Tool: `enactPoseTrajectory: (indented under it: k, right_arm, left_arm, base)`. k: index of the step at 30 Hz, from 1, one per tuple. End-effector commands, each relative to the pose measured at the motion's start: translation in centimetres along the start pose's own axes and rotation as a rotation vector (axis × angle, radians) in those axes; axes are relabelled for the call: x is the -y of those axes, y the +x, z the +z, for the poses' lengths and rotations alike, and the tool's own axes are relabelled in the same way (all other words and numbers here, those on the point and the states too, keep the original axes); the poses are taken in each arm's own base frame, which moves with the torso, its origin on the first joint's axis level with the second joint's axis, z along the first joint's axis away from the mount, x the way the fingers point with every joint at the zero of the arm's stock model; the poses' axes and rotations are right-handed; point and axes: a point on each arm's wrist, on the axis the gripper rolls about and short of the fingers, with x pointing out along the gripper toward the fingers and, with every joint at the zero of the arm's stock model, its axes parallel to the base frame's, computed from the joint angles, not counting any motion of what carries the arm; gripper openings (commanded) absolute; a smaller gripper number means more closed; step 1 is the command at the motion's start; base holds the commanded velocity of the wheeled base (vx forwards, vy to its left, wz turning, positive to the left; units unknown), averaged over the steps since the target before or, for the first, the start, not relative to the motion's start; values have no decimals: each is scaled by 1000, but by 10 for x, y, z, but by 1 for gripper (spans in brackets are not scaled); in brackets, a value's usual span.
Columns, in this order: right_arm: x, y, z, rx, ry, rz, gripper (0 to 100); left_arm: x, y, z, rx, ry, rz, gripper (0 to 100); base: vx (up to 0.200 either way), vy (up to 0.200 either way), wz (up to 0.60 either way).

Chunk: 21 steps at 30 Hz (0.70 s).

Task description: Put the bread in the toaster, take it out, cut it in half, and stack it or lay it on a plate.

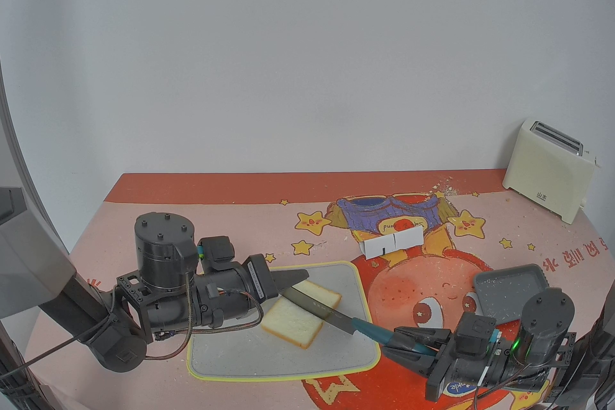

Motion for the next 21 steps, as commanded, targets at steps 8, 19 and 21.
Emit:
enactPoseTrajectory:
  k: [8, 19, 21]
  right_arm:
    - [0, -2, 1, 7, 3, 3, 0]
    - [0, -2, 10, 58, 3, 5, 0]
    - [0, -2, 10, 58, 3, 5, 0]
  left_arm:
    - [1, -2, 0, 5, 3, -6, 0]
    - [27, -32, 17, 109, 45, -88, 0]
    - [35, -45, 22, 149, 60, -114, 0]
  base:
    - [0, 0, 0]
    - [0, 0, 0]
    - [0, 0, 0]
